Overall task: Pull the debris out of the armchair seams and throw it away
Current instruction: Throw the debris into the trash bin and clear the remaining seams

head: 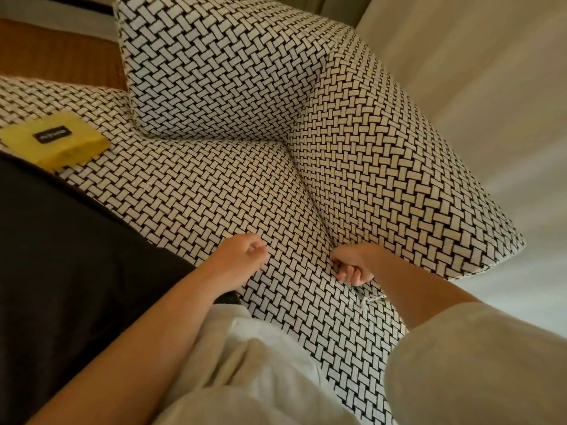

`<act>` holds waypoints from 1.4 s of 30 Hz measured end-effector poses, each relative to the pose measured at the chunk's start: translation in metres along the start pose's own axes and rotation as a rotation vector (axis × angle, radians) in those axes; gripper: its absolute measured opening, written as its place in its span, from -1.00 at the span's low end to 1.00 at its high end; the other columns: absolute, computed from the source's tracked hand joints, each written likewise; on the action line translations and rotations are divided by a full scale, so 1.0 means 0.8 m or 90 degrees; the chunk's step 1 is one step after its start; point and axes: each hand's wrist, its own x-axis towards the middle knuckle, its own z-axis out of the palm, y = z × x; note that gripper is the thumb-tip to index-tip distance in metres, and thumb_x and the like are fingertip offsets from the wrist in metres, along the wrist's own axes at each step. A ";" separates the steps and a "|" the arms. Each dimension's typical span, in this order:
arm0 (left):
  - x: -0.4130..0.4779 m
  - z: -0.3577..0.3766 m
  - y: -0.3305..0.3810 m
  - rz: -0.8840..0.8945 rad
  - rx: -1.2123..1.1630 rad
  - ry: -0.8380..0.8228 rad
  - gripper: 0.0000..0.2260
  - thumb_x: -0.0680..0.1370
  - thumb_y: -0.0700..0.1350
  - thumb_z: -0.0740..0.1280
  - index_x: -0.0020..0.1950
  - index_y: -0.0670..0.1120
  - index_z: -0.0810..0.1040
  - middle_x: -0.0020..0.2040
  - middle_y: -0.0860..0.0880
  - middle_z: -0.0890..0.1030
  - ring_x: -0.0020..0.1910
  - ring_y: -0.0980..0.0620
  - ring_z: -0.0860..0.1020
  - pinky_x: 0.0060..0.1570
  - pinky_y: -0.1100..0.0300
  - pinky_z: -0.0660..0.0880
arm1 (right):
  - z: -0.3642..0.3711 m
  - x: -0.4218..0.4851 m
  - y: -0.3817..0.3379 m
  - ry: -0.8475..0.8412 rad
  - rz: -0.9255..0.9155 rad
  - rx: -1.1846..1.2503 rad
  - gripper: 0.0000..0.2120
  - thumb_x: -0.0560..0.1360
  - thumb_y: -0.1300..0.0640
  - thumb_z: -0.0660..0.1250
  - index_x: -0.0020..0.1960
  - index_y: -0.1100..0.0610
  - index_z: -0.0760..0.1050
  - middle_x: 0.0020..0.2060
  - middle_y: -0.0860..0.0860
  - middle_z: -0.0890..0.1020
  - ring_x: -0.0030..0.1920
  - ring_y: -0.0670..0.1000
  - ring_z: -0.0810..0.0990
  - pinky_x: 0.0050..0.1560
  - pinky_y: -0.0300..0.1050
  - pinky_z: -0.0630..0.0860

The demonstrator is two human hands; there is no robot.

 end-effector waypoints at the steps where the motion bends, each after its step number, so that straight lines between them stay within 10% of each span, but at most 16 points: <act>1: 0.001 0.000 -0.001 -0.001 -0.007 -0.001 -0.85 0.60 -0.01 0.14 0.01 0.00 0.47 -0.16 0.05 0.52 -0.12 0.15 0.51 0.00 0.24 0.40 | 0.000 0.002 -0.001 0.009 0.012 -0.010 -0.65 0.60 0.09 -0.05 -0.31 0.15 0.27 -0.56 -0.03 0.32 -0.64 -0.12 0.17 -0.68 -0.34 0.09; 8: 0.010 0.000 -0.007 -0.002 0.010 -0.014 -0.86 0.61 -0.01 0.13 0.01 0.00 0.44 -0.18 0.10 0.48 -0.15 0.19 0.47 -0.07 0.28 0.40 | 0.018 0.013 0.006 0.172 0.065 -0.161 -0.61 0.59 -0.05 -0.08 -0.25 0.17 0.31 -0.50 -0.02 0.31 -0.62 -0.08 0.21 -0.63 -0.33 0.22; 13: 0.015 0.004 -0.006 -0.025 0.027 -0.032 -0.80 0.60 0.00 0.13 0.13 -0.02 0.47 -0.02 0.05 0.53 -0.03 0.12 0.51 0.08 0.19 0.45 | 0.026 0.008 0.016 0.251 -0.023 -0.252 -0.62 0.61 0.14 0.03 0.41 0.20 0.20 -0.32 0.09 0.46 -0.41 0.01 0.51 -0.49 -0.16 0.53; 17: 0.014 0.005 0.001 -0.022 0.069 -0.052 -0.81 0.61 -0.01 0.12 0.09 -0.04 0.47 -0.06 0.05 0.52 -0.10 0.14 0.49 -0.01 0.24 0.44 | 0.025 -0.021 0.013 0.349 -0.186 -0.357 -0.70 0.61 0.19 0.06 0.16 0.32 0.46 0.03 0.24 0.59 -0.27 0.02 0.54 -0.41 -0.22 0.40; 21: 0.014 0.015 0.020 -0.013 0.083 -0.066 -0.78 0.62 0.05 0.04 0.01 -0.03 0.41 -0.13 0.03 0.52 -0.17 0.14 0.50 -0.04 0.23 0.44 | 0.044 -0.062 0.006 0.294 -0.387 -0.142 -0.68 0.63 0.11 0.02 0.10 0.28 0.46 -0.26 0.03 0.48 -0.40 -0.08 0.31 -0.36 -0.22 0.33; 26: 0.008 0.028 0.066 -0.184 -0.443 -0.087 -0.64 0.62 0.07 0.04 0.17 -0.15 0.45 0.12 -0.16 0.54 0.09 -0.06 0.52 0.10 0.04 0.49 | 0.117 -0.107 -0.002 0.246 -0.639 -0.011 -0.69 0.63 0.13 0.02 -0.22 0.07 0.40 -0.32 -0.07 0.47 -0.34 -0.04 0.46 -0.34 -0.26 0.42; 30: 0.001 0.048 0.094 -0.238 -0.544 0.003 -0.73 0.64 -0.06 0.06 -0.11 -0.17 0.43 -0.15 -0.09 0.53 -0.17 0.08 0.51 -0.27 0.24 0.44 | 0.149 -0.087 0.017 0.581 -0.794 -0.019 -0.75 0.53 0.16 0.05 -0.26 0.09 0.41 -0.30 -0.06 0.47 -0.26 -0.04 0.41 -0.19 -0.21 0.33; 34: -0.001 0.072 0.103 -0.238 -0.545 0.009 -0.76 0.63 -0.19 0.09 -0.03 -0.25 0.51 -0.25 -0.11 0.52 -0.29 0.05 0.49 -0.27 0.19 0.49 | 0.137 -0.063 0.054 0.686 -0.741 -0.018 -0.68 0.42 -0.09 0.14 0.03 0.01 0.55 0.09 -0.02 0.46 0.11 0.01 0.38 0.09 -0.15 0.29; 38: 0.003 0.088 0.102 -0.238 -0.477 0.054 -0.78 0.61 -0.27 0.10 -0.11 -0.21 0.52 -0.37 -0.04 0.37 -0.44 0.09 0.31 -0.36 0.23 0.34 | 0.122 -0.059 0.087 0.438 -0.695 0.096 -0.58 0.51 -0.10 0.22 0.32 0.00 0.32 -0.17 -0.11 0.48 -0.22 -0.16 0.45 -0.21 -0.28 0.45; 42: 0.001 0.085 0.090 -0.225 -0.470 0.084 -0.79 0.61 -0.23 0.09 -0.11 -0.19 0.49 -0.43 0.01 0.31 -0.50 0.11 0.24 -0.51 0.27 0.24 | 0.098 -0.031 0.107 0.546 -0.403 -0.140 -0.54 0.62 -0.03 -0.02 0.48 -0.01 -0.02 -0.24 0.05 0.59 -0.20 0.07 0.59 -0.21 -0.04 0.50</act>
